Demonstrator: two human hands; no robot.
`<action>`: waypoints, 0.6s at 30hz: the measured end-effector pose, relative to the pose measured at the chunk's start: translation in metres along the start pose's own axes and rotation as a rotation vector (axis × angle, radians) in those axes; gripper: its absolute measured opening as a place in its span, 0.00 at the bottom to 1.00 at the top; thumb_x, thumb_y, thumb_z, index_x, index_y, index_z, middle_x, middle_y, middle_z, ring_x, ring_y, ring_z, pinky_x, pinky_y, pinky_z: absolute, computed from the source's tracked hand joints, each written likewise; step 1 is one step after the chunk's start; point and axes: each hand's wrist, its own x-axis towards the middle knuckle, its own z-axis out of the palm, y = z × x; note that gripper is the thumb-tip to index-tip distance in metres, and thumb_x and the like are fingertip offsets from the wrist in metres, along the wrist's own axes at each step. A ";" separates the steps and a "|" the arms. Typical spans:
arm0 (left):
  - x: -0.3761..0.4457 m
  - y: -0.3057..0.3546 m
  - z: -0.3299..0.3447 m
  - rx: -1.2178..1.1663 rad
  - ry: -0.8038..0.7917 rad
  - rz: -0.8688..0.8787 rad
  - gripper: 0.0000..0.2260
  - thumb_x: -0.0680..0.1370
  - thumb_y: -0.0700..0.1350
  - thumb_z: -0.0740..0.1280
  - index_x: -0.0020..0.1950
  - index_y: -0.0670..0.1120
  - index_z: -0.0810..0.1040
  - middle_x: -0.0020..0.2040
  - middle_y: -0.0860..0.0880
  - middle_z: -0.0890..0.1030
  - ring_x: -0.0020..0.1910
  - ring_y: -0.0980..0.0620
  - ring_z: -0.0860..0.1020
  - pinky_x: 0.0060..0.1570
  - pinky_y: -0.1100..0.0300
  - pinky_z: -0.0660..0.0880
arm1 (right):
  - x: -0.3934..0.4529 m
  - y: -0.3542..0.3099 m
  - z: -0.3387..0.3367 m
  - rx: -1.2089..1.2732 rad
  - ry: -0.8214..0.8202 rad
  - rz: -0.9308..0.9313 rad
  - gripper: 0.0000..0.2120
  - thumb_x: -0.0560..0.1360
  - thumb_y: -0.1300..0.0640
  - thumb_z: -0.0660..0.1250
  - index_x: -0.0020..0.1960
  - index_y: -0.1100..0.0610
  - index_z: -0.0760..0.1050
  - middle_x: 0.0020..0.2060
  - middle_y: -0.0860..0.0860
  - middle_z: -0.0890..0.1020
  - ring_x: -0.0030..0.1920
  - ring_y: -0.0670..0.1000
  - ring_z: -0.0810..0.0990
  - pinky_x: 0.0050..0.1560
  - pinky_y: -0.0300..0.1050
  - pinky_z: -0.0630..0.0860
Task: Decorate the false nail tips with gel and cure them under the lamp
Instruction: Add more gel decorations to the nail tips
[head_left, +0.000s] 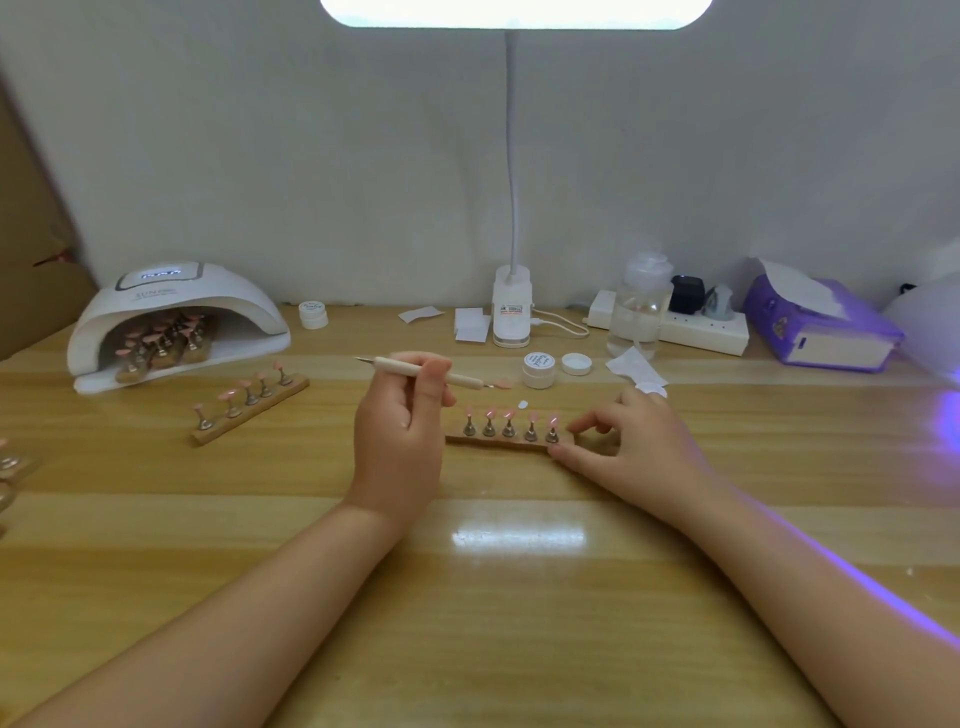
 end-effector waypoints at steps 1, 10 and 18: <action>0.000 -0.001 0.000 -0.013 0.007 -0.023 0.06 0.80 0.51 0.60 0.46 0.54 0.74 0.35 0.61 0.78 0.36 0.63 0.76 0.39 0.72 0.72 | 0.001 0.000 0.001 -0.011 -0.002 -0.012 0.16 0.66 0.34 0.67 0.47 0.43 0.79 0.40 0.42 0.70 0.49 0.48 0.69 0.50 0.45 0.69; -0.002 -0.004 0.002 -0.087 -0.036 -0.059 0.11 0.80 0.51 0.54 0.48 0.54 0.76 0.35 0.53 0.79 0.38 0.60 0.78 0.42 0.69 0.73 | 0.002 0.002 0.000 -0.024 0.016 -0.011 0.16 0.70 0.39 0.68 0.53 0.46 0.80 0.39 0.43 0.69 0.50 0.49 0.69 0.51 0.45 0.69; -0.001 -0.007 0.003 -0.109 -0.044 -0.057 0.12 0.78 0.57 0.54 0.47 0.56 0.76 0.37 0.55 0.81 0.39 0.58 0.78 0.42 0.67 0.73 | 0.002 0.009 -0.025 -0.035 0.497 0.124 0.21 0.66 0.51 0.68 0.56 0.58 0.73 0.44 0.50 0.73 0.47 0.53 0.70 0.47 0.44 0.64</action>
